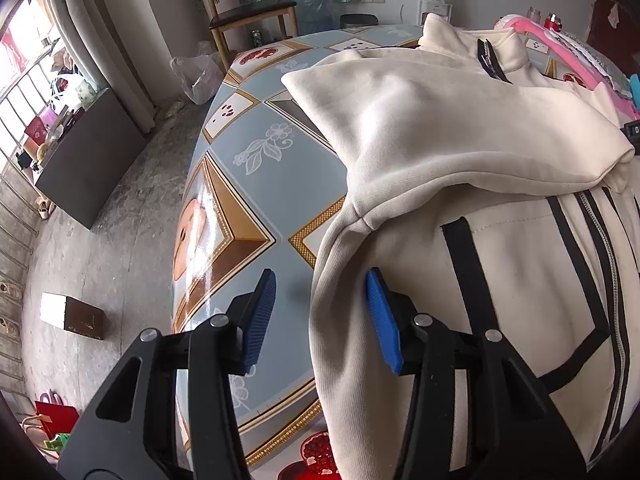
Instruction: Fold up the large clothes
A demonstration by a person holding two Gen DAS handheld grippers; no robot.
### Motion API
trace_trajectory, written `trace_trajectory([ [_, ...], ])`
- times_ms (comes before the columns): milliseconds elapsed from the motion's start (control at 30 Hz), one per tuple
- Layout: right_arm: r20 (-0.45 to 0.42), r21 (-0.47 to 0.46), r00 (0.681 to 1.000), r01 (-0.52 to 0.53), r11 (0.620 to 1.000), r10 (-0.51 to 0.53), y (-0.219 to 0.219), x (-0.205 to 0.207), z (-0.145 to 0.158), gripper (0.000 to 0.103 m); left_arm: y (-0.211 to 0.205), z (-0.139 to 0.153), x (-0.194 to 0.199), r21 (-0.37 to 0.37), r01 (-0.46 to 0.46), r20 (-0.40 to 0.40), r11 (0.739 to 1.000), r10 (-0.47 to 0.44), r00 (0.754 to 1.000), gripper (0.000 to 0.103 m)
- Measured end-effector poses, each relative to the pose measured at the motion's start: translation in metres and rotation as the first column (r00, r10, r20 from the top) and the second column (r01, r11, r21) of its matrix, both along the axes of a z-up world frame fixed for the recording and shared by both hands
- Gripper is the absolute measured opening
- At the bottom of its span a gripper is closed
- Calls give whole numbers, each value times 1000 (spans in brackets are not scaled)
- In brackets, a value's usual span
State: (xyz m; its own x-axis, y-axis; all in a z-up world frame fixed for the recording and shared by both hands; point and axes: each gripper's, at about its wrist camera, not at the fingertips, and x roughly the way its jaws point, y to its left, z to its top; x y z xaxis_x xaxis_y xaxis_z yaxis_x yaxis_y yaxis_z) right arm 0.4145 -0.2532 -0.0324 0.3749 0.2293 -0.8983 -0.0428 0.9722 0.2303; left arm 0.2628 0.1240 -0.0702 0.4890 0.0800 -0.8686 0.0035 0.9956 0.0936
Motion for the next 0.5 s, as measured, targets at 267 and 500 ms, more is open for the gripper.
trace_trajectory([
  [267,219,-156,975,85,984,-49,-23,4,73,6,-12,2,-2,65,46,-18,997,-45,999,35],
  [500,89,-7,986,142,990,-141,-68,-8,28,37,-7,2,-1,27,34,-36,999,-33,999,35],
])
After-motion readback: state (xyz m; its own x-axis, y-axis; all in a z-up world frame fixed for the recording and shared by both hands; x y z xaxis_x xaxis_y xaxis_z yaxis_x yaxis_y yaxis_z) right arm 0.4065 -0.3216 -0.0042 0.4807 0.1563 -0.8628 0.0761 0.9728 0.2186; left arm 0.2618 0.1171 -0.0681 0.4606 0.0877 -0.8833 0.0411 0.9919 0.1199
